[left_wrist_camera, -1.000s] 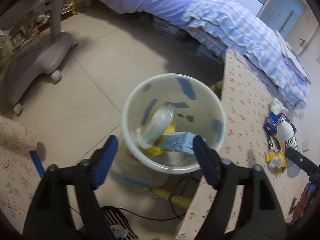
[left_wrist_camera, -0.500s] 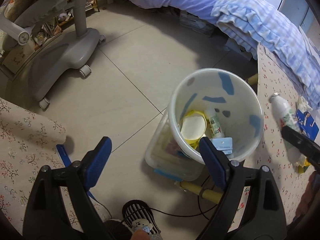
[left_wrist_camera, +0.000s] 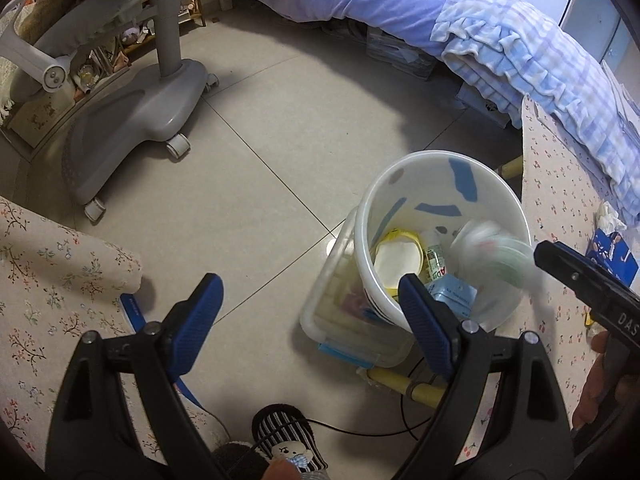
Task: Collect trash
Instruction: 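Drop the white barcode bottle into the bucket with the right tool, then grasp a torn flap of the blue biscuit box with the right tool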
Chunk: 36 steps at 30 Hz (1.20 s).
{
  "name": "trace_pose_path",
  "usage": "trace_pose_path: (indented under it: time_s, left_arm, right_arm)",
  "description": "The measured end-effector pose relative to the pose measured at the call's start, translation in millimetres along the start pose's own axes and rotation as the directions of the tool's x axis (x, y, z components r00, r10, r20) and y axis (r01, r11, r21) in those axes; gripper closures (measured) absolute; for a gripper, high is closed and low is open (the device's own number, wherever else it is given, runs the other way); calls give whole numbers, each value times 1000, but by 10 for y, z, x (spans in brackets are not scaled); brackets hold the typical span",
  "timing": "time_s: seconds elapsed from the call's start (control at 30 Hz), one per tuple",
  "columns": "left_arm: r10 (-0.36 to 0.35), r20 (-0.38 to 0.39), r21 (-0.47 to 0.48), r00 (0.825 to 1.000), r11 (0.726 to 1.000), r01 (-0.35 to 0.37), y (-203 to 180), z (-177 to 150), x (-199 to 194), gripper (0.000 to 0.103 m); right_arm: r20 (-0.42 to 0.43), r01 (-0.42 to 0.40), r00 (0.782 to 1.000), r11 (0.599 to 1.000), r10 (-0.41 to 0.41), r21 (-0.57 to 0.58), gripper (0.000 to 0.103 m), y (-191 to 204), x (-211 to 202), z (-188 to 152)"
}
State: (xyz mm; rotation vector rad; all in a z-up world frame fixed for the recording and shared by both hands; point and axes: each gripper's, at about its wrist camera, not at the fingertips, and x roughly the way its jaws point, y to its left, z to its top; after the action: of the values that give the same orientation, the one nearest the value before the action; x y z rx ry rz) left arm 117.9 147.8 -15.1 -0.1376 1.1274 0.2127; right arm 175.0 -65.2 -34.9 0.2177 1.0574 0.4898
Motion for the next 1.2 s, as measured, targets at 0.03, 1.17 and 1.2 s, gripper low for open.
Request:
trace_pose_path:
  time_s: [0.03, 1.17, 1.2]
  left_arm:
    - [-8, 0, -1, 1000, 1000, 8, -2, -3, -6, 14]
    - [-147, -19, 123, 989, 981, 148, -984, -97, -130, 14]
    - [-152, -20, 131, 988, 979, 153, -1068, -94, -135, 14]
  right_arm:
    - [6, 2, 1000, 1000, -2, -4, 33, -2, -29, 0]
    - [126, 207, 963, 954, -238, 217, 28, -1378, -1473, -328]
    - [129, 212, 961, 949, -246, 232, 28, -1452, -1516, -330]
